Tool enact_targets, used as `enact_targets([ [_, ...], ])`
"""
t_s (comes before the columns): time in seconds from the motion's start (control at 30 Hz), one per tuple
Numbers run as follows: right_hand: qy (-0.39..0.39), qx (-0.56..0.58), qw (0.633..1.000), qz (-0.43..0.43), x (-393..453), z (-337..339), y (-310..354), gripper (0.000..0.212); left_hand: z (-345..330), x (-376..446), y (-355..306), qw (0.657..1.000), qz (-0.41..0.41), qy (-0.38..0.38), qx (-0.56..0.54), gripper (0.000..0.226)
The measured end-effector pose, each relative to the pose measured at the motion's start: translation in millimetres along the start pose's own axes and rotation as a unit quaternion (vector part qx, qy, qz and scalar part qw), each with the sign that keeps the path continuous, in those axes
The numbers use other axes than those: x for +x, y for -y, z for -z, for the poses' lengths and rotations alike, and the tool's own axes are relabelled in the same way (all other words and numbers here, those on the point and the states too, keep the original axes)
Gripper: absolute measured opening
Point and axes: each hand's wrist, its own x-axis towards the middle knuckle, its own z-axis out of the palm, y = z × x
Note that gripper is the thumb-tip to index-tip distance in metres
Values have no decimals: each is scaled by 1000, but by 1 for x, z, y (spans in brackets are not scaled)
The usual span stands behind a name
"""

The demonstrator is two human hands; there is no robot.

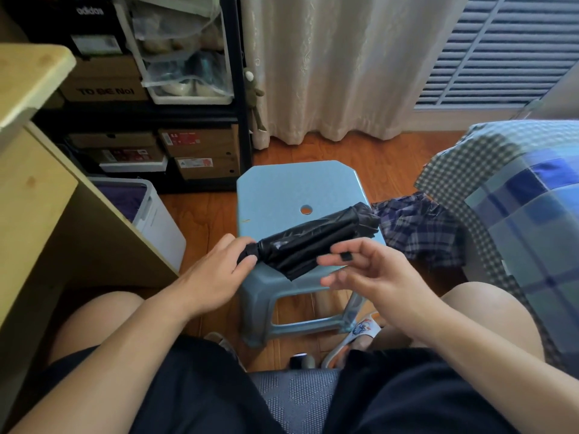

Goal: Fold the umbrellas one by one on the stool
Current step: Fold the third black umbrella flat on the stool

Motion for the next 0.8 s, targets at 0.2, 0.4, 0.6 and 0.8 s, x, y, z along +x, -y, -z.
enact_targets([
  [0.2, -15, -444, 811, 382, 29, 32, -5, 9, 8, -2, 2, 998, -69, -10, -5, 27],
  [0.4, 3, -378, 877, 296, 85, 32, -2, 5, 12, -2, -4, 982, -154, -62, 86, 33],
  [0.6, 5, -381, 922, 67, 109, 28, -8, 11, 8, -3, -6, 962, -189, -78, 182, 46],
  [0.8, -3, -501, 862, 71, 99, 12, -18, 17, -1, -5, -11, 987, -120, -70, 77, 38],
])
